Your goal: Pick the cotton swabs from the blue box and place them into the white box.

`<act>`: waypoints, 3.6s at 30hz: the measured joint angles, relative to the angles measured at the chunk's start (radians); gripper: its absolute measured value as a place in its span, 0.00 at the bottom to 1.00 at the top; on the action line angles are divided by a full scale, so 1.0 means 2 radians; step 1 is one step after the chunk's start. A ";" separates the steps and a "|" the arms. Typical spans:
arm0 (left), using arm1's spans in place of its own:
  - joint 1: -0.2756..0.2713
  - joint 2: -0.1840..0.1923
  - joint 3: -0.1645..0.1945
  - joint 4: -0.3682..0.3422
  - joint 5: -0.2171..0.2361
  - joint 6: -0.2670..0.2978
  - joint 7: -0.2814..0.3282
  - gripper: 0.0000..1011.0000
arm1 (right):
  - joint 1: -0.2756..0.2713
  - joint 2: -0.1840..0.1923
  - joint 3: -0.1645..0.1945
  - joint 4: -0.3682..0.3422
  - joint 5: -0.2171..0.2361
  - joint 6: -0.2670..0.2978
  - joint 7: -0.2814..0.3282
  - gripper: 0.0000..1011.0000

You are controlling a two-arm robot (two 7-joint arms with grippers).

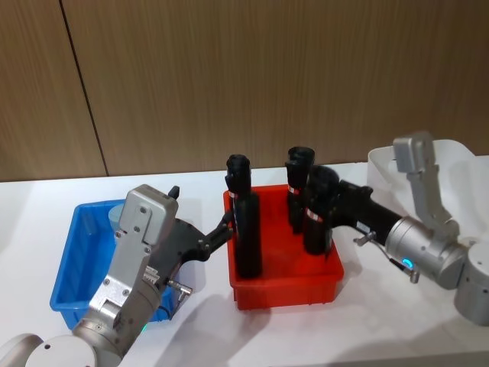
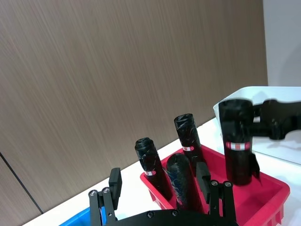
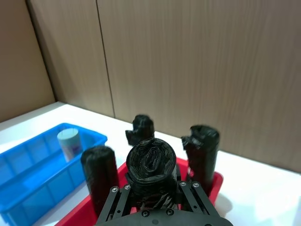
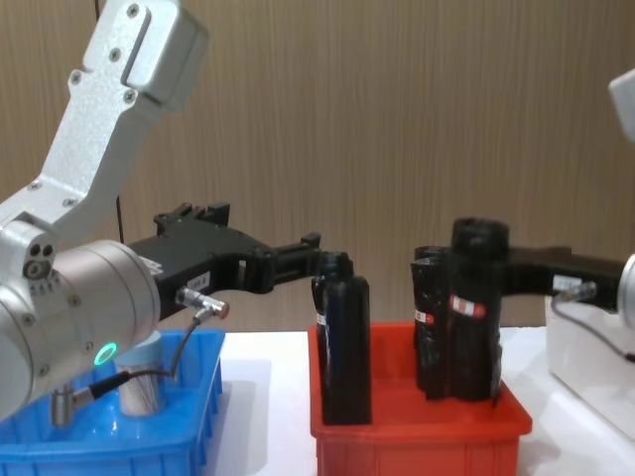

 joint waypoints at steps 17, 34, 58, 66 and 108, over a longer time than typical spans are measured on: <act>0.000 0.000 0.000 0.000 0.000 0.000 0.000 0.99 | -0.028 0.036 0.034 -0.111 0.017 0.007 -0.060 0.36; 0.000 0.000 0.000 0.000 0.000 0.000 0.000 0.99 | -0.048 0.066 0.064 -0.169 0.010 0.031 -0.132 0.36; 0.000 0.000 0.000 0.000 0.000 0.000 0.000 0.99 | -0.033 0.087 0.097 -0.090 0.020 0.059 -0.182 0.54; 0.000 0.000 0.000 0.000 0.000 0.000 0.000 0.99 | -0.029 0.088 0.101 -0.077 0.024 0.053 -0.181 0.80; 0.000 0.000 0.000 0.000 0.000 0.000 0.000 0.99 | -0.059 0.087 0.097 -0.110 0.024 0.043 -0.182 0.99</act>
